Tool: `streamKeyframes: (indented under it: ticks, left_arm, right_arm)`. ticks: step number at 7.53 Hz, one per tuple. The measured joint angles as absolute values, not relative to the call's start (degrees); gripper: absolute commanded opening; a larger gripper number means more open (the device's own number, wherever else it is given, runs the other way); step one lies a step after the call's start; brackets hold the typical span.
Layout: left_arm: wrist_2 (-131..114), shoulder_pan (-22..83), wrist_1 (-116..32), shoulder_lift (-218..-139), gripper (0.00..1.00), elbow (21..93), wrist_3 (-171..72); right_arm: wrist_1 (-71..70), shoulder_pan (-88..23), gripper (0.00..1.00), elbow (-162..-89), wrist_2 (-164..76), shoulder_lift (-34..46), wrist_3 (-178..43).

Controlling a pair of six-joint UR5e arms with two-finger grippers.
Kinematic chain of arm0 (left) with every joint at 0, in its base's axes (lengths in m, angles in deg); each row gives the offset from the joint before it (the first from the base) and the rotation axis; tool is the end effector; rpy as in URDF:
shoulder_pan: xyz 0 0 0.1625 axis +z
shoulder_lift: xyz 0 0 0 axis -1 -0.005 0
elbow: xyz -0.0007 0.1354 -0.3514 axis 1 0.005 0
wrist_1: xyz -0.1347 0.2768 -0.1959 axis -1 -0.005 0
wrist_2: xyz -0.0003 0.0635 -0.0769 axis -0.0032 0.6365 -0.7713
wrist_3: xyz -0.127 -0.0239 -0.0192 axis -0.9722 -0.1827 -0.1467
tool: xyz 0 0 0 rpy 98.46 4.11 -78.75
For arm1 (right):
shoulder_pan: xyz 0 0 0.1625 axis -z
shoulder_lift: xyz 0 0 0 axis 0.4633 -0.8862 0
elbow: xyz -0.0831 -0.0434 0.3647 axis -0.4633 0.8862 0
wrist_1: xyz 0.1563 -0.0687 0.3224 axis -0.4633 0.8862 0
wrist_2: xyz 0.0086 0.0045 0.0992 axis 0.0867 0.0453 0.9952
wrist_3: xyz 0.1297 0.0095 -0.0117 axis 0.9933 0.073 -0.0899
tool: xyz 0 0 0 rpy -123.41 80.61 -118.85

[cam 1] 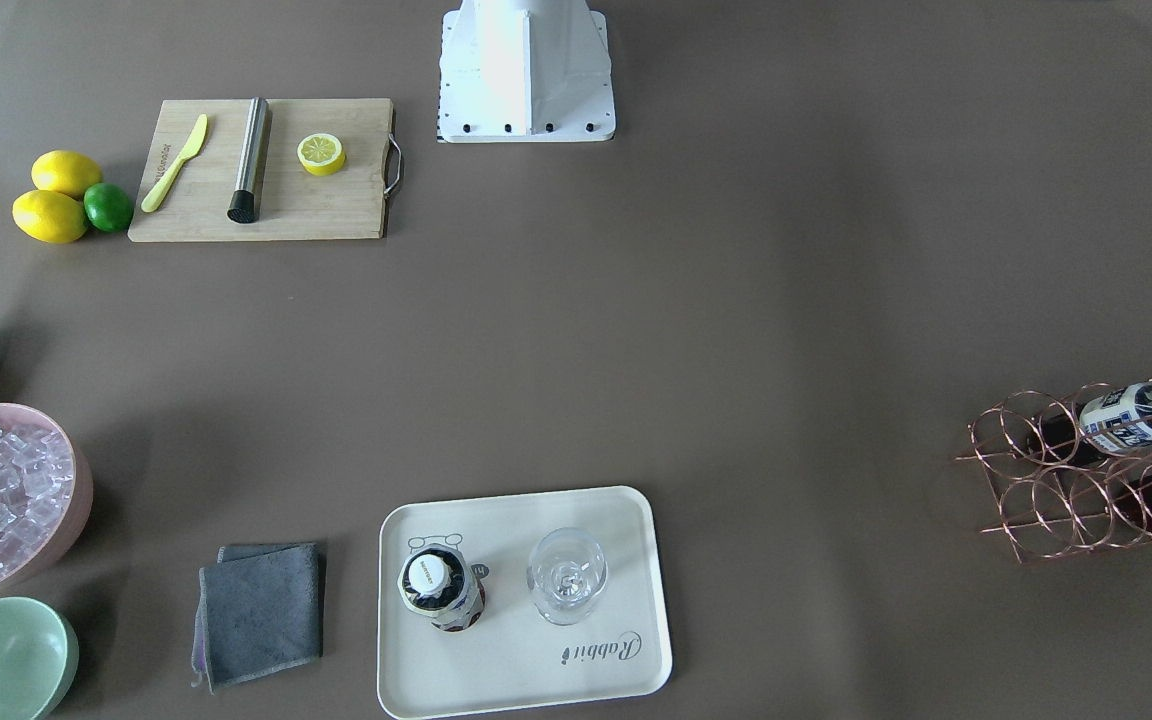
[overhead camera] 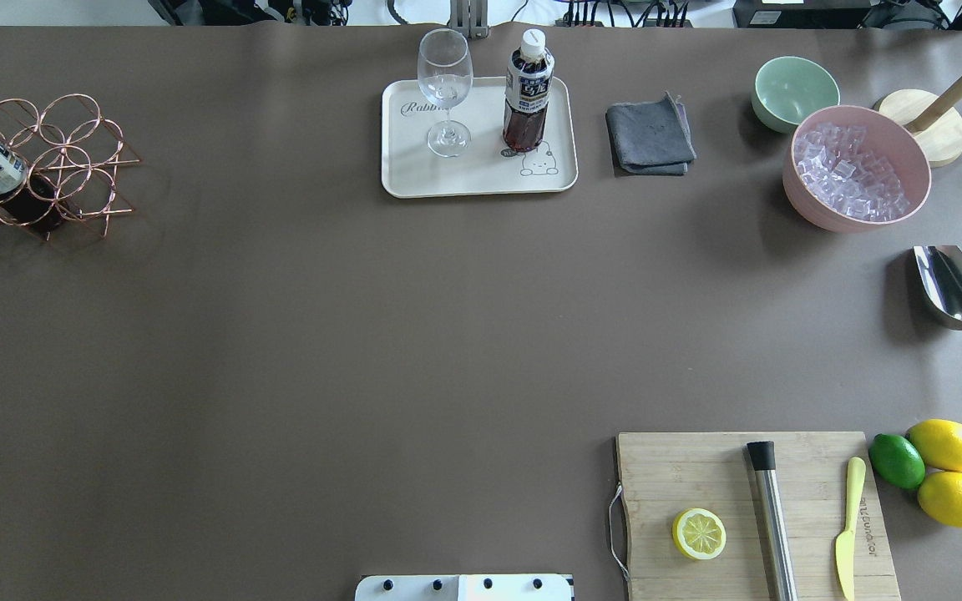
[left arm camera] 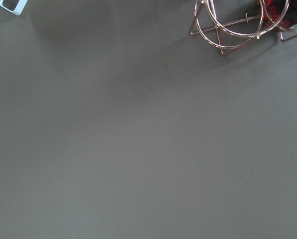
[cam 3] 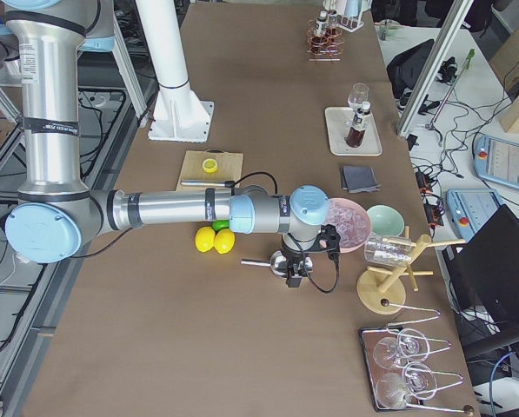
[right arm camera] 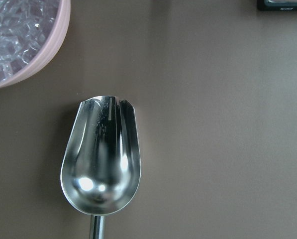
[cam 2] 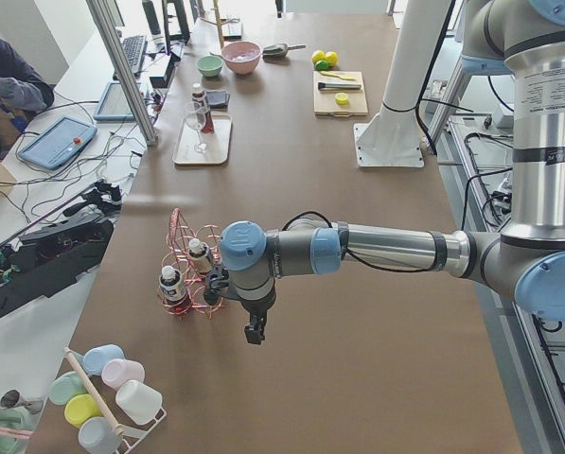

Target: Take tea from basket to plate

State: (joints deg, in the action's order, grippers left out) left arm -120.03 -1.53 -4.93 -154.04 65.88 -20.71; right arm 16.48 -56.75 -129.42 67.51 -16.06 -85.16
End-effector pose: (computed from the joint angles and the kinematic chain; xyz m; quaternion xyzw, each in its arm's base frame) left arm -0.0522 -0.3954 0.6141 0.0035 0.3717 0.0843 0.9245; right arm -0.0002 -0.4313 0.6003 -0.0057 -0.3764 -0.0562 0.9247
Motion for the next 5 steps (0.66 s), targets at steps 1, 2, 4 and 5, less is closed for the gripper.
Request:
streamKeyframes:
  ticks: [1, 2, 4, 5]
  left_arm:
    - [-120.00, -1.57, -5.00, -154.05, 0.98, 65.87, -20.72]
    - [-119.99, -1.59, -5.08, -154.07, 0.98, 65.87, -20.67]
    - [-120.00, -1.60, -5.54, -154.14, 0.98, 65.90, -20.62]
    - [-120.01, -1.61, -5.92, -154.13, 0.98, 65.89, -20.66]
  right_arm:
    - [16.48, -56.89, 1.00, -129.42, 67.50, -16.07, -85.16]
    - [16.48, -57.07, 1.00, -129.41, 67.51, -16.09, -85.16]
    - [16.48, -57.18, 1.00, -129.41, 67.50, -16.09, -85.16]
    - [16.48, -57.20, 1.00, -129.41, 67.47, -16.09, -85.16]
